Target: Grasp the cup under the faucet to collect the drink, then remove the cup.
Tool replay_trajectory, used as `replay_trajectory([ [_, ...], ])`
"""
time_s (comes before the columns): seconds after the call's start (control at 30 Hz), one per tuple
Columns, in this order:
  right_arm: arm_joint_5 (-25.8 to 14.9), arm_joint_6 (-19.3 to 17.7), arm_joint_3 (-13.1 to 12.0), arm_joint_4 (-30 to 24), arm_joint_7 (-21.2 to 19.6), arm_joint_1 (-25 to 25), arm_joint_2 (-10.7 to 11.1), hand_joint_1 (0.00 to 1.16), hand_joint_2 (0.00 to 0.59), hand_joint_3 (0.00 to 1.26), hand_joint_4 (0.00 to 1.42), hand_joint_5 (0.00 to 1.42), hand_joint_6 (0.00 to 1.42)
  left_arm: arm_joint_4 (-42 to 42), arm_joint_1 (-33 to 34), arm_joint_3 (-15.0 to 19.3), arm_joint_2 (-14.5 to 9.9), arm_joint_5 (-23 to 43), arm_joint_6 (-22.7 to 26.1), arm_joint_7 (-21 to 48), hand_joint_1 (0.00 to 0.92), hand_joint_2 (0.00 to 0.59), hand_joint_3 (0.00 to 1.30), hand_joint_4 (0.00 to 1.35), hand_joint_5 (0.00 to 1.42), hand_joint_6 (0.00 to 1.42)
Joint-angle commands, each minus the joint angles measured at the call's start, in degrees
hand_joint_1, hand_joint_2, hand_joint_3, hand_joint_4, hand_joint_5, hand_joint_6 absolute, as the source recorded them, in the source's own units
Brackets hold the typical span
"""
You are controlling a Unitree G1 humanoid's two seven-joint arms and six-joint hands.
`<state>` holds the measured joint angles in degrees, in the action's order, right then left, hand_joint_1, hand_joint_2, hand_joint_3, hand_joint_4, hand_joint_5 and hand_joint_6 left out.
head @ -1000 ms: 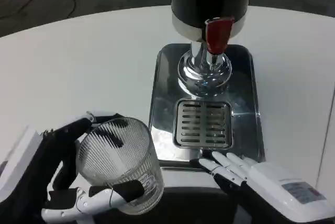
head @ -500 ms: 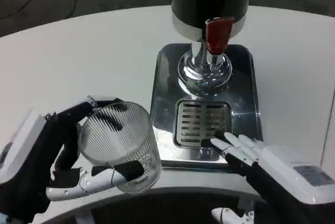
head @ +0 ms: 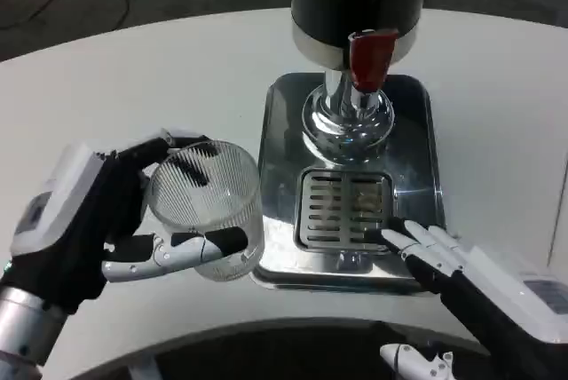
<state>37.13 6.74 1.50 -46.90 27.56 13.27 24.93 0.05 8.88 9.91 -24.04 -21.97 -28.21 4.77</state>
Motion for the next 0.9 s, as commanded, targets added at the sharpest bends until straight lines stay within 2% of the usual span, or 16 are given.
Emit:
replay_trajectory([
  [0.03, -1.0, -0.8, -1.0, -0.6, -0.4, 0.9, 0.2, 0.34, 0.415, 0.1, 0.0, 0.0, 0.0, 4.6, 4.7, -1.7, -1.2, -1.6, -1.7, -3.0, 0.48, 0.156, 1.05, 1.27, 1.42, 1.42],
  [0.6, -2.7, -0.8, -3.6, -2.3, 0.1, 2.0, 0.4, 0.34, 0.415, 0.1, 0.0, 0.0, 0.0, 28.8, 22.8, -12.2, -0.3, -7.8, -3.1, -12.3, 0.487, 0.163, 1.05, 1.27, 1.42, 1.42],
  [0.9, -3.4, -0.7, -3.7, -3.2, 0.4, 2.3, 0.6, 0.34, 0.415, 0.1, 0.0, 0.0, 0.0, 36.6, 29.5, -17.5, 1.5, -9.2, -4.8, -16.9, 0.487, 0.164, 1.05, 1.27, 1.42, 1.42],
])
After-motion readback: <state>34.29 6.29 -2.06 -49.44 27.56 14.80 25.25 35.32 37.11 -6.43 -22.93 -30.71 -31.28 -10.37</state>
